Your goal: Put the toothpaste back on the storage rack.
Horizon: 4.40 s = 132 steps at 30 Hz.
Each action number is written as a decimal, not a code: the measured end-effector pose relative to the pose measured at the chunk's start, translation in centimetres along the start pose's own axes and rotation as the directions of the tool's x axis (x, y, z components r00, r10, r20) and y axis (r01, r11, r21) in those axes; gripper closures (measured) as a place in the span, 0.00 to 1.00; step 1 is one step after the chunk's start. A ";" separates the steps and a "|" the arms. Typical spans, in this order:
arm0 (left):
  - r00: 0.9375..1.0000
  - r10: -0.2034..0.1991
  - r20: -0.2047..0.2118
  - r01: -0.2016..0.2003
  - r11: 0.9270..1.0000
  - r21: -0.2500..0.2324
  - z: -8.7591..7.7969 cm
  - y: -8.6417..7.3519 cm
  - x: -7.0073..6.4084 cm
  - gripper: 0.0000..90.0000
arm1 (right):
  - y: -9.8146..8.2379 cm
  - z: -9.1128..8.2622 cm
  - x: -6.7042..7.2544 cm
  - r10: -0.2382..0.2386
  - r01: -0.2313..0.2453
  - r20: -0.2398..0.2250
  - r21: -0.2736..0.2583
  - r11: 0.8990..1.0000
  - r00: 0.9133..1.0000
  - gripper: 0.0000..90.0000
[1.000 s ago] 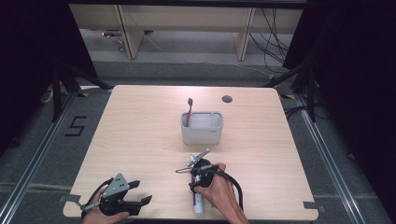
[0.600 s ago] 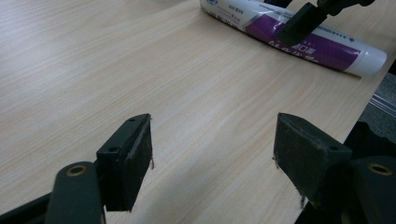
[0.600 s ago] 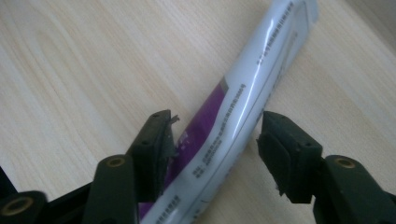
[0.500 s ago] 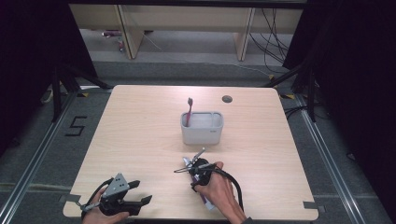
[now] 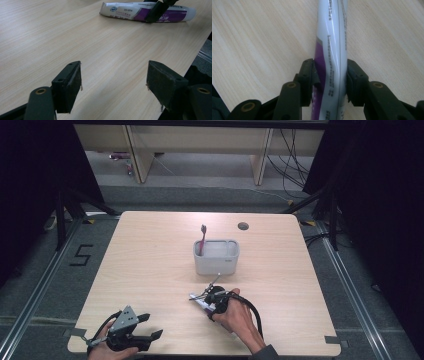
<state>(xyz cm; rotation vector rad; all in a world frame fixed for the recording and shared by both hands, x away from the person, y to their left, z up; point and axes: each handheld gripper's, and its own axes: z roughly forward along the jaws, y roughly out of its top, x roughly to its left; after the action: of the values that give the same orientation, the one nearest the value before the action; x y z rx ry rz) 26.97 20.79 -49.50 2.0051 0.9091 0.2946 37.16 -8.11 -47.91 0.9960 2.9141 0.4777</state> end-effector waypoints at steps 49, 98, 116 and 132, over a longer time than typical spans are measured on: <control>1.000 0.007 0.004 -0.007 1.000 0.000 0.0 -0.1 0.0 0.31 | 0.2 -1.8 -0.9 -0.120 0.122 -0.027 0.052 0.991 0.992 0.84; 1.000 0.003 -0.001 -0.003 1.000 -0.005 -0.1 -0.1 0.2 0.30 | -1.1 -9.9 -3.7 -0.040 0.017 -0.036 -0.502 0.865 0.999 0.84; 1.000 0.007 0.002 -0.007 1.000 -0.005 -0.1 -0.1 0.2 0.30 | -0.2 -12.3 -5.9 -0.011 -0.002 -0.017 -0.641 0.768 1.000 0.84; 1.000 0.013 0.004 -0.013 1.000 0.007 -0.2 0.0 0.2 0.30 | 2.3 -12.9 -7.9 0.063 -0.044 0.002 -0.694 0.719 0.998 0.84</control>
<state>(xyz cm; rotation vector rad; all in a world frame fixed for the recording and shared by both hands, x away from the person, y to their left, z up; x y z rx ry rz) 26.96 21.02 -49.45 2.0180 0.8956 0.2952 43.26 -14.68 -35.56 0.9266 2.3135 1.4101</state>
